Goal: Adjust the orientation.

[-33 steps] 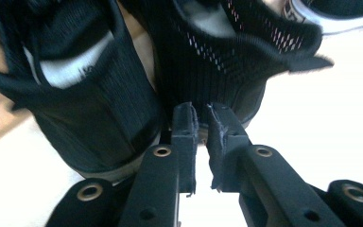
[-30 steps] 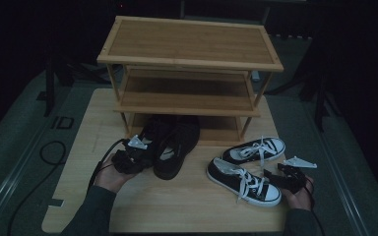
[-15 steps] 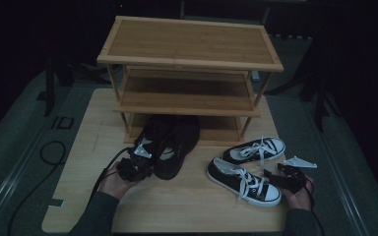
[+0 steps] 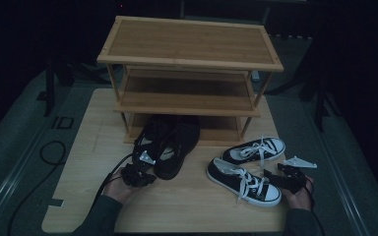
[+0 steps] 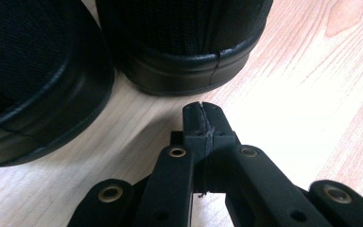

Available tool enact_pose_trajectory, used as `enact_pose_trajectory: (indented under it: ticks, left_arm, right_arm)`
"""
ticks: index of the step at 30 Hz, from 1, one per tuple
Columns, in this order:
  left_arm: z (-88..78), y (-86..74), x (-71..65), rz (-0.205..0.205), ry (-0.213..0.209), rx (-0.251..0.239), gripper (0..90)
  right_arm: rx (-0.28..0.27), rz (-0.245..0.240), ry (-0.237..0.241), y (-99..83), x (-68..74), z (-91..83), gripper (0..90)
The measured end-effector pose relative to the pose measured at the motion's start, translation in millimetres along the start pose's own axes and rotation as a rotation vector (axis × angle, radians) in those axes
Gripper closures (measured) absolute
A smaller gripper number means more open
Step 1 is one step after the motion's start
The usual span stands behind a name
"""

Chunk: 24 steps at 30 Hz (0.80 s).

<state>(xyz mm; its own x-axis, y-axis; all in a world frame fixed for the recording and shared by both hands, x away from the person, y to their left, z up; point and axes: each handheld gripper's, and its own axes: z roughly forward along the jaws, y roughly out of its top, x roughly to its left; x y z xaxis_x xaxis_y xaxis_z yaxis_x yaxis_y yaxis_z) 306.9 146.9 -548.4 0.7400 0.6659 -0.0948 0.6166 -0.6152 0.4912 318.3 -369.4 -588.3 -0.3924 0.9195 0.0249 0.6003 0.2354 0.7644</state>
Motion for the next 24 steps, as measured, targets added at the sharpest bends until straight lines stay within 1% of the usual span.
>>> enact_pose_trajectory:
  ticks: [1, 4, 8, 11, 14, 19, 24]
  left_arm:
    - [1.0, -0.1, -0.1, 0.004, 0.000, 0.007, 90.0]
    - [4.1, -0.3, -1.3, 0.002, -0.002, 0.009, 90.0]
    - [7.0, 2.1, -0.8, 0.012, 0.000, 0.019, 90.0]
    - [8.2, 5.9, -2.3, 0.030, 0.026, 0.027, 90.0]
    - [8.8, 7.7, -4.5, 0.035, 0.035, 0.033, 90.0]
    - [11.4, 11.4, -5.5, 0.015, 0.035, 0.025, 90.0]
    - [16.9, 23.6, -11.6, 0.026, 0.033, 0.011, 90.0]
  right_arm:
    - [0.000, 0.000, 0.000, 0.0, 0.0, 0.0, 29.5]
    - [0.000, 0.000, 0.000, 0.0, 0.0, 0.0, 29.5]
    - [0.000, 0.000, 0.000, 0.0, -0.1, 0.0, 29.5]
    - [0.000, 0.000, 0.000, 0.0, 0.0, 0.0, 29.5]
    - [0.000, -0.001, 0.000, 0.0, -0.1, 0.0, 29.5]
    - [0.000, -0.001, 0.000, 0.0, -0.1, 0.0, 29.5]
    - [0.000, -0.001, 0.000, 0.0, -0.1, 0.0, 29.5]
